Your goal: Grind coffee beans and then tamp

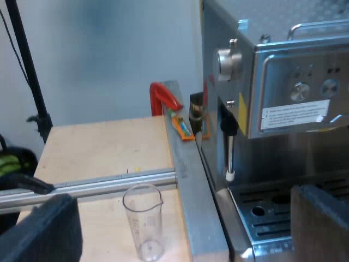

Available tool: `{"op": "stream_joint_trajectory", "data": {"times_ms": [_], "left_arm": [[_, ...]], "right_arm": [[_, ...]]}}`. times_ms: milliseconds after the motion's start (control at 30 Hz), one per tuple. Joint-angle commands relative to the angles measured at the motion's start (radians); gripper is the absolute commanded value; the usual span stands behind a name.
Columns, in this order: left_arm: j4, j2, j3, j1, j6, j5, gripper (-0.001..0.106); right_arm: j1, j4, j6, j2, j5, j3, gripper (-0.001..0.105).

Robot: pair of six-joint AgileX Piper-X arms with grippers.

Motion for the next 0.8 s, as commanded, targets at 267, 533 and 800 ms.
{"op": "stream_joint_trajectory", "data": {"times_ms": [267,533,800], "left_arm": [[0.180,-0.158,-0.001,-0.003,0.005,-0.015,0.079],[0.237,-0.157,0.001,0.003,0.039,-0.015,0.079],[0.066,-0.155,0.082,0.003,0.039,-0.074,0.079]], "right_arm": [[-0.009,0.016,-0.035,-0.145,-0.019,-0.005,0.076],[-0.006,0.011,-0.088,-0.141,-0.041,0.040,0.076],[-0.006,-0.123,-0.088,-0.139,0.039,0.148,0.076]]}}
